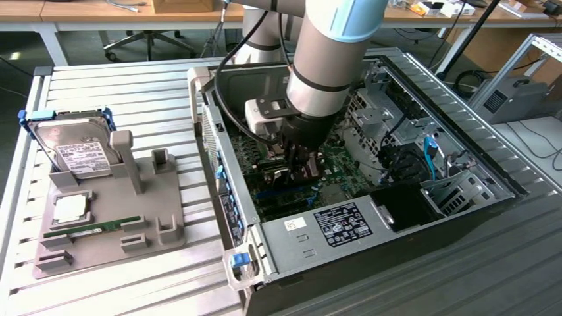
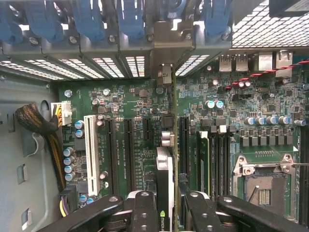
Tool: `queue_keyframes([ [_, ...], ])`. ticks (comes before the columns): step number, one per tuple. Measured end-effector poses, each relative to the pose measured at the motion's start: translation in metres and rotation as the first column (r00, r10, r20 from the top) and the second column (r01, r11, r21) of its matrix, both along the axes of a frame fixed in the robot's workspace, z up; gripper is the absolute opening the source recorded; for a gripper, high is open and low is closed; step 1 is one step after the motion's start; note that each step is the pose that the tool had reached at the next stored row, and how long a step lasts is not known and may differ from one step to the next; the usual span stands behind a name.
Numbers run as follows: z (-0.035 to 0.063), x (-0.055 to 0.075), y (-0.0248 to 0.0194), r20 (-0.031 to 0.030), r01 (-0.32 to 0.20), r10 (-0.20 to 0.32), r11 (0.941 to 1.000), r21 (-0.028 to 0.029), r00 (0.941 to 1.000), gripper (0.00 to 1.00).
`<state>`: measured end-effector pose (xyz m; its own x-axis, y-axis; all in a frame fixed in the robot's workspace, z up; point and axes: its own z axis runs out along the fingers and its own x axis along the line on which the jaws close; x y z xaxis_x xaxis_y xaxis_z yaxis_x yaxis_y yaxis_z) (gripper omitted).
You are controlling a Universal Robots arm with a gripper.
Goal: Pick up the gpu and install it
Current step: 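Insert the gpu into the slot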
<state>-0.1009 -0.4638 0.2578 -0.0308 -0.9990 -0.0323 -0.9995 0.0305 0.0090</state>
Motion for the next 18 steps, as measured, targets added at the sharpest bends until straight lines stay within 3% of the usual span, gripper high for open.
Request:
queue_keyframes([
  [18,-0.0012,0.0001,-0.0017,0.0001,0.0,0.0,1.0,-0.0021,1.0,0.27],
])
